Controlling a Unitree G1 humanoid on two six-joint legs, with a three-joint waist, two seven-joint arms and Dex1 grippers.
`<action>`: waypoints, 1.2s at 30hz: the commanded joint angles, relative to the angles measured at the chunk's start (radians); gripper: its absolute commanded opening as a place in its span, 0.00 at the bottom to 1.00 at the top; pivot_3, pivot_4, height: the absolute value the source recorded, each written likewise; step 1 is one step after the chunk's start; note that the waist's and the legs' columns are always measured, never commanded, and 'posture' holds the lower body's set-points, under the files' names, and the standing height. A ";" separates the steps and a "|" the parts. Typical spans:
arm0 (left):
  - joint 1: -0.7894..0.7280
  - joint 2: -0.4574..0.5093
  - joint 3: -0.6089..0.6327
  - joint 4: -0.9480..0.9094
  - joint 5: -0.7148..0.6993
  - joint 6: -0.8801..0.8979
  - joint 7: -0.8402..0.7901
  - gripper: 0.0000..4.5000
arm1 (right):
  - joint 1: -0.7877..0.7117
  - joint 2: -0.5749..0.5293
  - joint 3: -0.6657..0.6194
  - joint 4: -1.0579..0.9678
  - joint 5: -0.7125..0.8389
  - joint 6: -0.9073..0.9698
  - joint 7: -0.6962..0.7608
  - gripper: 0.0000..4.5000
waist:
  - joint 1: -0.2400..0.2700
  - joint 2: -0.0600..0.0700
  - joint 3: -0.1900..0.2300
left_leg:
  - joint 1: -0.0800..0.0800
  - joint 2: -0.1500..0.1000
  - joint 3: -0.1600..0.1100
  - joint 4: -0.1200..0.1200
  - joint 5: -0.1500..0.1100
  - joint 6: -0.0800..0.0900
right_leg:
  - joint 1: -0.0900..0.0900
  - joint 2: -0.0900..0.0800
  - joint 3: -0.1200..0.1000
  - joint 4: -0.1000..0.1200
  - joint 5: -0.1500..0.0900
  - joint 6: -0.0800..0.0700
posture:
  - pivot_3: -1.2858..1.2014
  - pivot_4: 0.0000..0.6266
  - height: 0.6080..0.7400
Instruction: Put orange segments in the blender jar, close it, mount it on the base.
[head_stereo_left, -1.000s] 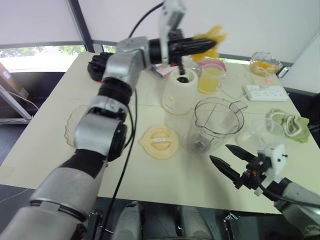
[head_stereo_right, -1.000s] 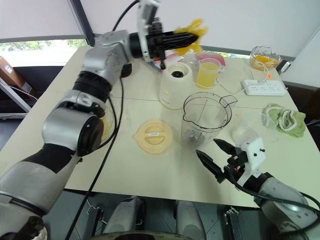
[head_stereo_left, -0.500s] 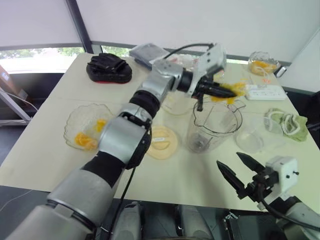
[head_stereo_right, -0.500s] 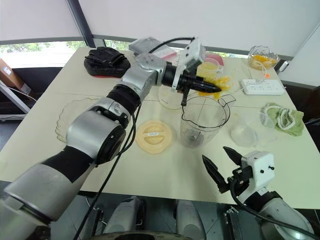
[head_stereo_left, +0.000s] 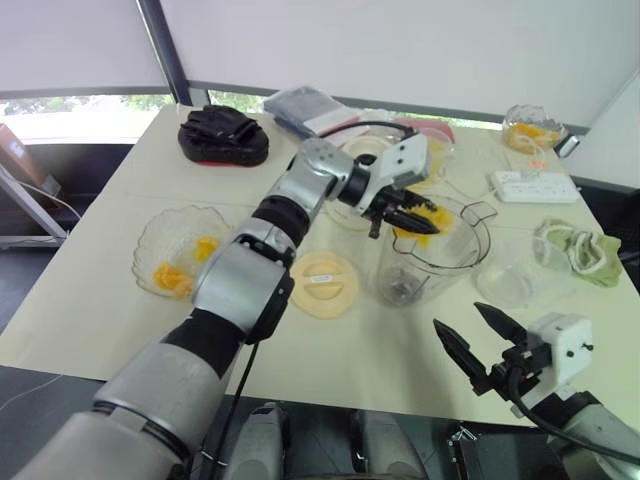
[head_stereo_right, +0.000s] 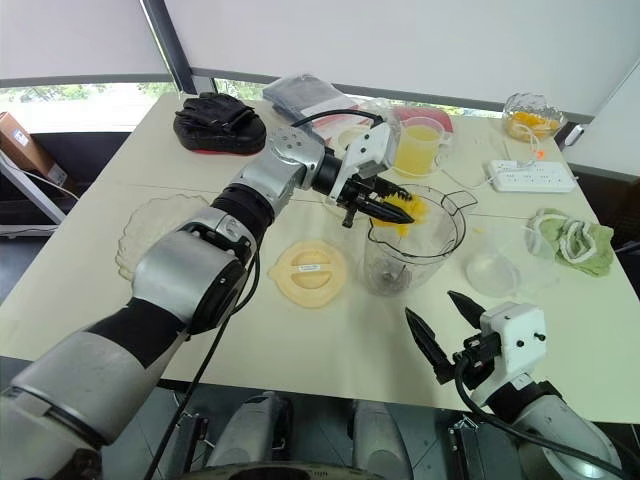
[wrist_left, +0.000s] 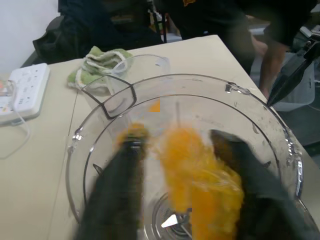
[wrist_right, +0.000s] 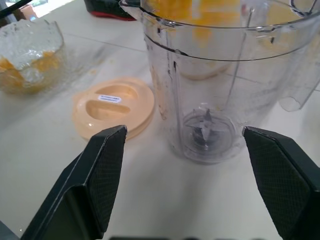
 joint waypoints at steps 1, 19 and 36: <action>-0.010 -0.011 0.027 -0.021 -0.010 -0.012 0.029 0.83 | -0.007 0.001 -0.005 -0.003 -0.005 -0.021 0.008 0.87 | 0.000 0.000 0.000 | 0.000 0.000 0.000 0.000 0.000 0.000 | 0.000 0.000 0.000 0.000 0.000 0.000 | 0.52 0.24 1.00; -0.045 0.052 0.155 -0.059 -0.115 0.098 -0.038 0.98 | 0.007 -0.002 -0.044 0.006 0.007 -0.015 0.030 0.87 | -0.002 0.000 0.000 | 0.000 0.000 0.000 0.000 0.000 0.000 | 0.000 0.000 0.000 0.000 0.000 0.000 | 0.52 0.24 1.00; 0.412 0.218 0.179 -0.550 -0.198 0.132 0.112 0.98 | 0.069 0.128 -0.254 0.112 -0.068 -0.165 -0.020 0.87 | -0.014 0.004 -0.002 | 0.002 0.003 0.000 0.000 0.000 0.000 | 0.000 0.000 0.000 0.002 0.002 0.002 | 0.52 0.24 1.00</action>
